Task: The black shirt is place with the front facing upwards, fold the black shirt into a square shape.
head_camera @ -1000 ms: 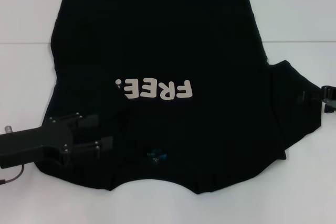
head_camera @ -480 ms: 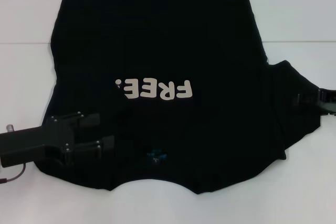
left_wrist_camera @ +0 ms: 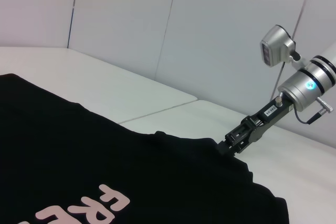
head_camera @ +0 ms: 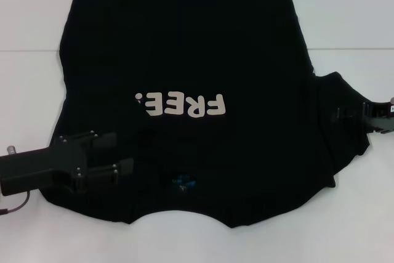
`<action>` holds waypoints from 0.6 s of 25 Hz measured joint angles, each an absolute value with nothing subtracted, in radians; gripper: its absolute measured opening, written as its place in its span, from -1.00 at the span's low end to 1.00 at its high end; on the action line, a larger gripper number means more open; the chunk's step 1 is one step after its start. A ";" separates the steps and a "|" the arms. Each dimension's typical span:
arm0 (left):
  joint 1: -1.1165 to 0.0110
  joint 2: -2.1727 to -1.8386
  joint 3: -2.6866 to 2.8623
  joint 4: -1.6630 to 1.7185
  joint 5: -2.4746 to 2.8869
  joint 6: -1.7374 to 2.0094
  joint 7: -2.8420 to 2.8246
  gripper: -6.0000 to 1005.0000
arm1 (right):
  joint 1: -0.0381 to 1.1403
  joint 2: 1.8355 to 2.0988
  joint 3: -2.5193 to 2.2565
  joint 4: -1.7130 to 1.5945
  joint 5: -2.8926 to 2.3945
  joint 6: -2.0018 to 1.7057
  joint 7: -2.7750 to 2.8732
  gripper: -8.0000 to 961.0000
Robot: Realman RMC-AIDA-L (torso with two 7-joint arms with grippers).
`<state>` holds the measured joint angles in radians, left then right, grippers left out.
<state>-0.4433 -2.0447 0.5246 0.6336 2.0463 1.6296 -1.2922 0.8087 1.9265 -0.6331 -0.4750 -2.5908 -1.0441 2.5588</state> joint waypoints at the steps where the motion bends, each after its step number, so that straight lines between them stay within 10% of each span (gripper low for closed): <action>1: -0.443 -2.045 0.525 0.634 2.046 1.629 -1.292 0.52 | 0.809 1.927 -0.632 -0.475 -2.591 -1.044 2.559 0.90; 15: -0.444 -2.045 0.525 0.634 2.046 1.630 -1.293 0.52 | 0.789 1.898 -0.625 -0.482 -2.592 -1.033 2.568 0.55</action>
